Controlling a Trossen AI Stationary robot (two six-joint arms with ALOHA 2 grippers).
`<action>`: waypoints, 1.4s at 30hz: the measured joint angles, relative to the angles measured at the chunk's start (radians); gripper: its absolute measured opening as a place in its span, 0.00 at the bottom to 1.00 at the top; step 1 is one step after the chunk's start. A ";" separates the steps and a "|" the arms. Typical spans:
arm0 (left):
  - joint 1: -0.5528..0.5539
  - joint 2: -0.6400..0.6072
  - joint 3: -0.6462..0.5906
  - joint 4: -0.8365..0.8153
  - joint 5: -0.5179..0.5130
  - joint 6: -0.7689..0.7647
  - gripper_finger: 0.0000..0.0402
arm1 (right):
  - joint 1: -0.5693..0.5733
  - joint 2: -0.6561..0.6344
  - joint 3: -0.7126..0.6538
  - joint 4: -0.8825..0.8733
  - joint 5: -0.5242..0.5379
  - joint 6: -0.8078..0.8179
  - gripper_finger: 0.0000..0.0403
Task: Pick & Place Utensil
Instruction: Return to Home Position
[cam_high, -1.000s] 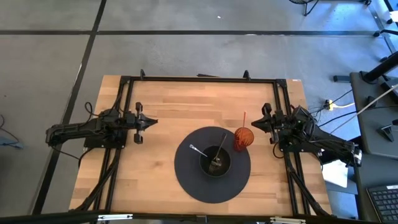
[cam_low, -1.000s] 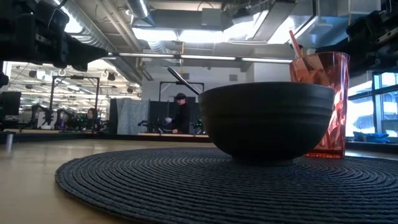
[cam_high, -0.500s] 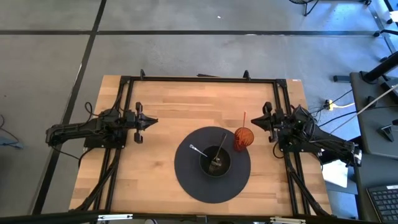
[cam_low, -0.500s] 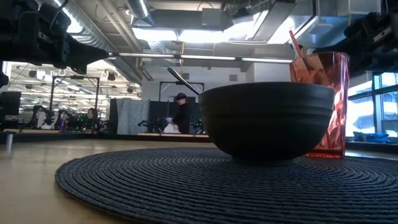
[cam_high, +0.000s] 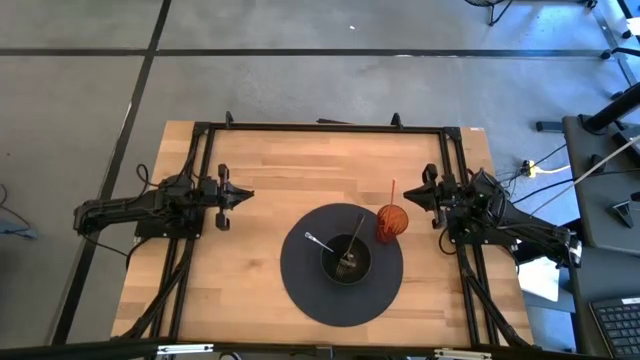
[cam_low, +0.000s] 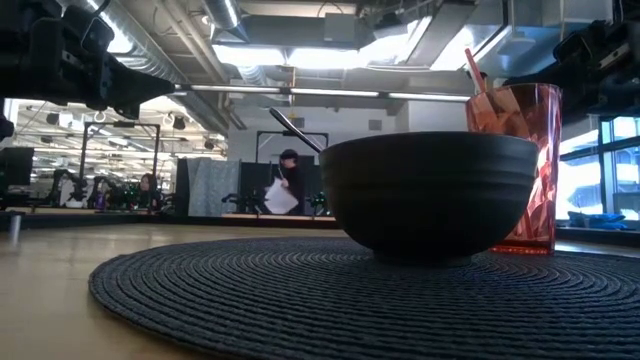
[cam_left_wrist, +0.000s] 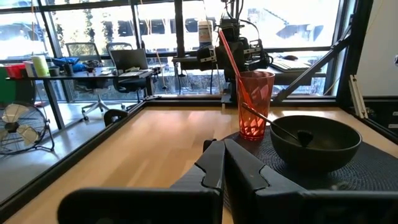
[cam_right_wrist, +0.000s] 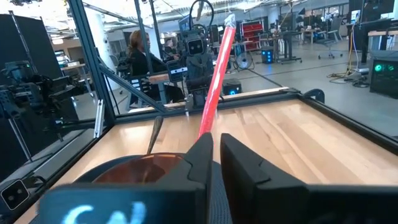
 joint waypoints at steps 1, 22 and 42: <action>0.000 0.000 0.000 0.000 0.000 0.000 0.01 | 0.000 0.000 0.000 0.000 0.000 0.001 0.09; 0.000 0.000 0.000 0.000 0.000 0.000 0.01 | 0.000 0.000 0.000 0.000 0.000 0.001 0.10; 0.000 0.000 0.000 0.000 0.000 0.000 0.01 | 0.000 0.000 0.000 -0.001 0.000 0.001 0.10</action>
